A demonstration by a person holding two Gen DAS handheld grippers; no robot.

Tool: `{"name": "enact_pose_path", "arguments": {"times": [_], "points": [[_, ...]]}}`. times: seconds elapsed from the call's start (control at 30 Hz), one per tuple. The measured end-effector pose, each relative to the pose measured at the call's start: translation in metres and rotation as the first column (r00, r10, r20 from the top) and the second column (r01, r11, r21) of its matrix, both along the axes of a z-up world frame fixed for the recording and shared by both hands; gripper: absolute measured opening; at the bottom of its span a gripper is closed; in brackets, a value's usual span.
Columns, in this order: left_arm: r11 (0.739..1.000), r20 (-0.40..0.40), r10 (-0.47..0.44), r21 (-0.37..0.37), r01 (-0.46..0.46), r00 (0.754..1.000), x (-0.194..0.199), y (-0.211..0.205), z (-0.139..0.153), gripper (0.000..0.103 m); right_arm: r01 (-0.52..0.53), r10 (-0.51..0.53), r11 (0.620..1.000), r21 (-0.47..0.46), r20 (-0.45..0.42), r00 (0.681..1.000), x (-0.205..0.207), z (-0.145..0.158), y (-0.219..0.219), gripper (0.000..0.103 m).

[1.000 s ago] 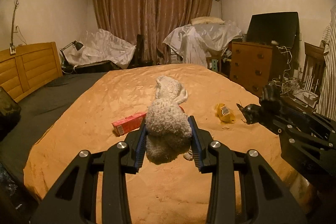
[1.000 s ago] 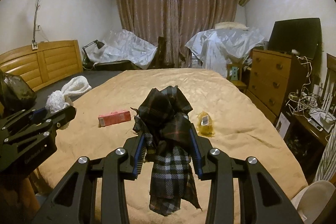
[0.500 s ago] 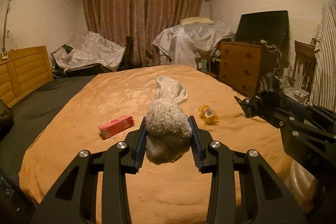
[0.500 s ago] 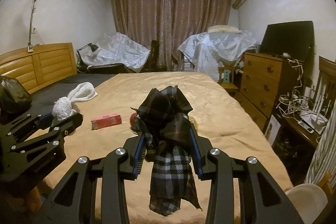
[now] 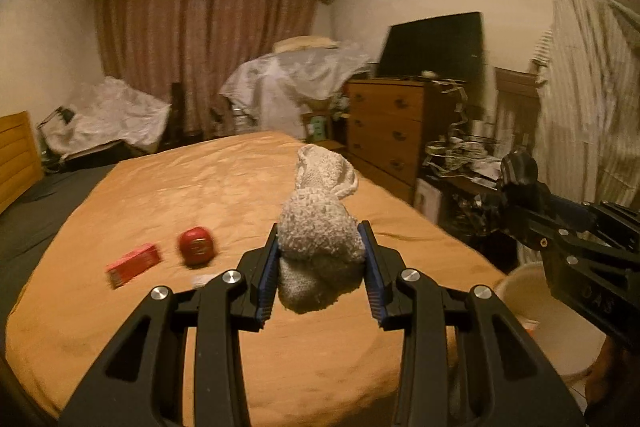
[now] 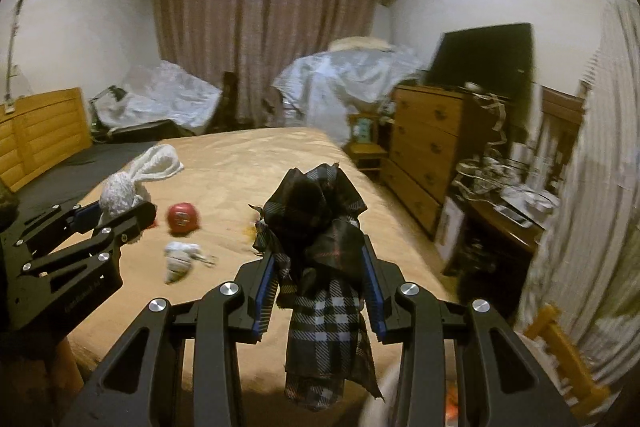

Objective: Collect trash
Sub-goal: 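Carry the sock and plaid cloth in both tools over the white bucket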

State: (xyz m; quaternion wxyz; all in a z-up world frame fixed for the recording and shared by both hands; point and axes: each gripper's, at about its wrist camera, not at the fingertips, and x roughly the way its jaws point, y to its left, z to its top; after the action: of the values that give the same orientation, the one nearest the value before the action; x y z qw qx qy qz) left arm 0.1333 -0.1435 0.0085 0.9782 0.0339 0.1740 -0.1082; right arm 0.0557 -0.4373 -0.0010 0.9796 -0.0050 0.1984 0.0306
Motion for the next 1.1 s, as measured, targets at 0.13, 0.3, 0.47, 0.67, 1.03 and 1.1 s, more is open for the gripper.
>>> {"name": "enact_pose_path", "arguments": {"times": [0.13,0.3,0.47,0.67,1.03,1.1], "points": [[0.997,-0.018,-0.083,0.0,0.083,0.996,0.0,-0.039,-0.003,0.036,0.079,-0.079,0.997,-0.004,-0.027,0.996,-0.016,-0.002,-0.054,0.039],[0.982,-0.056,-0.187,-0.002,0.187,0.981,-0.001,-0.084,-0.009,0.036,0.163,-0.163,0.987,-0.013,-0.074,0.984,-0.031,-0.004,-0.121,0.039],[0.96,-0.112,-0.278,0.004,0.281,0.954,-0.001,-0.128,-0.019,0.036,0.22,-0.22,0.975,-0.015,-0.15,0.964,-0.039,-0.014,-0.176,0.04],[0.926,-0.218,-0.364,0.017,0.377,0.905,0.0,-0.171,-0.043,0.036,0.235,-0.223,0.972,0.007,-0.289,0.931,-0.025,-0.041,-0.23,0.04],[0.878,-0.438,-0.421,0.023,0.477,0.795,0.017,-0.214,-0.098,0.036,0.215,-0.157,0.975,0.048,-0.533,0.831,0.016,-0.104,-0.27,0.04],[0.877,-0.451,-0.419,0.025,0.48,0.788,0.018,-0.218,-0.102,0.036,0.216,-0.157,0.975,0.048,-0.542,0.826,0.019,-0.11,-0.268,0.04]]}}
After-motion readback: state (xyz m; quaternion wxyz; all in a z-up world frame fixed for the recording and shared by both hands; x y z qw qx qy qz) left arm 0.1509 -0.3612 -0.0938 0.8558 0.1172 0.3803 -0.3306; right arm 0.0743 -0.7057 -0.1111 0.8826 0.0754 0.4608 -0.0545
